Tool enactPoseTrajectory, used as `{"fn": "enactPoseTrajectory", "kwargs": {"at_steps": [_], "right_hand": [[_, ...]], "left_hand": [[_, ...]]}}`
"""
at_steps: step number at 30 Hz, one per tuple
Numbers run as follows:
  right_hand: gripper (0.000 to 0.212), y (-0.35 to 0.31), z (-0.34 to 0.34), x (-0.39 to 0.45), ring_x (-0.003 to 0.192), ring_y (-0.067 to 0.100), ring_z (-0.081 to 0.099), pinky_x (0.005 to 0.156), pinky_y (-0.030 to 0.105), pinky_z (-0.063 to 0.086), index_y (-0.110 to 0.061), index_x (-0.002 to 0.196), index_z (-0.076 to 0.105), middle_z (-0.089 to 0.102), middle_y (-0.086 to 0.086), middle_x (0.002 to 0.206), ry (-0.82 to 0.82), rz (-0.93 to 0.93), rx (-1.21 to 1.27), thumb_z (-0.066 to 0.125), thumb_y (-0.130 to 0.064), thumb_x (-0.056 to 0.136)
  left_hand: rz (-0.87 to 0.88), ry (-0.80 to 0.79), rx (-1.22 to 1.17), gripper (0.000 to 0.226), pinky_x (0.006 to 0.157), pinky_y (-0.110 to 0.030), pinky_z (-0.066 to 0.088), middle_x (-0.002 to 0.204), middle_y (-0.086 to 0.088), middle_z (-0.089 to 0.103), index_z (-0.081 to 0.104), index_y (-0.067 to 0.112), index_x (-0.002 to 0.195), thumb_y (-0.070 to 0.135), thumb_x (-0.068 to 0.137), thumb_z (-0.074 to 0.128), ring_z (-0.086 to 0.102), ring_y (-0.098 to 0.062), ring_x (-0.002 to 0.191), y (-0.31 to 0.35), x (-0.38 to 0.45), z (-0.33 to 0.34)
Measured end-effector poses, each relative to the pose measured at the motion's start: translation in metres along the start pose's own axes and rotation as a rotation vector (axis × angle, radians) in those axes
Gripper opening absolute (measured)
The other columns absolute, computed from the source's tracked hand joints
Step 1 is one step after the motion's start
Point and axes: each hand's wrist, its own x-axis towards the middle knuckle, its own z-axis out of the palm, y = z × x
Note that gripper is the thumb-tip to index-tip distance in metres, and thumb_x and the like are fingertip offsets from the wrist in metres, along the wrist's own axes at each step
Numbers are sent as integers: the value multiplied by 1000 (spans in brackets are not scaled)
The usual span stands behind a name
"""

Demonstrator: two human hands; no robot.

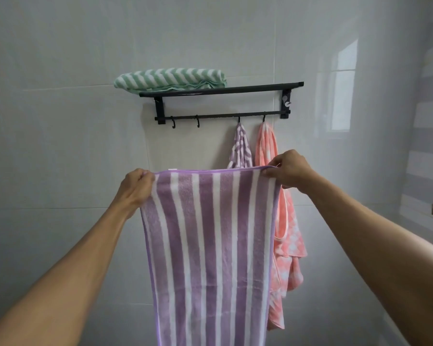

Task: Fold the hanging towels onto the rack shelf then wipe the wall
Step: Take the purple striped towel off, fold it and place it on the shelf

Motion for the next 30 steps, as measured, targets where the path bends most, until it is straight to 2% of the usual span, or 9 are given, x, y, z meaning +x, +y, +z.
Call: {"fn": "enactPoseTrajectory", "kwargs": {"at_steps": [6,12,14,16,18,20,23,26,30], "right_hand": [[28,16,-6,-2,73,20,66,72,40,63,3,98,72,69,9,85,-94,162,431,83,-17,82],[25,27,-10,2,84,23,67,71,37,60,1,102,73,71,13,98,-113,184,498,79,-17,86],[26,24,-14,5,85,24,69,70,36,60,1,103,73,72,12,96,-82,152,492,80,-17,86],[31,18,-23,9,89,24,72,71,37,60,-2,109,72,73,9,98,-46,104,561,80,-20,85],[39,18,-29,7,95,27,71,79,45,59,-11,114,69,73,6,103,-108,106,640,84,-23,80],[45,34,-18,-7,95,28,71,85,51,58,-11,113,66,74,9,105,-231,199,564,85,-24,75],[39,78,18,-33,82,26,71,82,47,61,2,106,67,75,14,97,-202,368,482,80,-28,85],[44,98,31,-44,77,27,71,74,42,61,4,102,67,75,15,96,-196,444,508,75,-37,89],[48,76,16,-17,77,24,69,65,34,58,2,114,65,74,13,101,-123,434,651,73,-40,91]], "left_hand": [[-26,64,-219,14,72,-33,50,77,-6,67,69,13,77,10,91,71,60,-22,72,-17,1,3],[-113,58,-284,12,88,-50,59,81,-11,72,72,14,75,9,80,82,66,-23,74,-19,6,9],[-102,79,-311,12,89,-54,58,93,-19,74,74,5,88,9,80,82,67,-26,79,-12,10,9],[-85,51,-434,40,88,-52,58,112,-23,70,65,-2,118,9,83,80,67,-27,85,5,17,3],[-62,-80,-488,61,79,-45,61,117,-14,68,51,8,136,14,83,81,70,-25,90,11,11,3],[-121,-218,-391,47,79,-46,61,112,-17,72,62,5,122,18,81,82,72,-31,93,-10,-13,22],[-337,-188,-353,24,81,-46,57,100,-25,74,70,1,89,22,84,80,72,-34,83,-61,-51,55],[-448,-246,-389,23,70,-35,55,80,-16,73,66,-2,94,20,91,73,67,-26,69,-75,-63,60],[-433,-274,-514,32,73,-42,58,72,-8,74,68,-4,111,22,92,70,70,-23,64,-39,-30,40]]}}
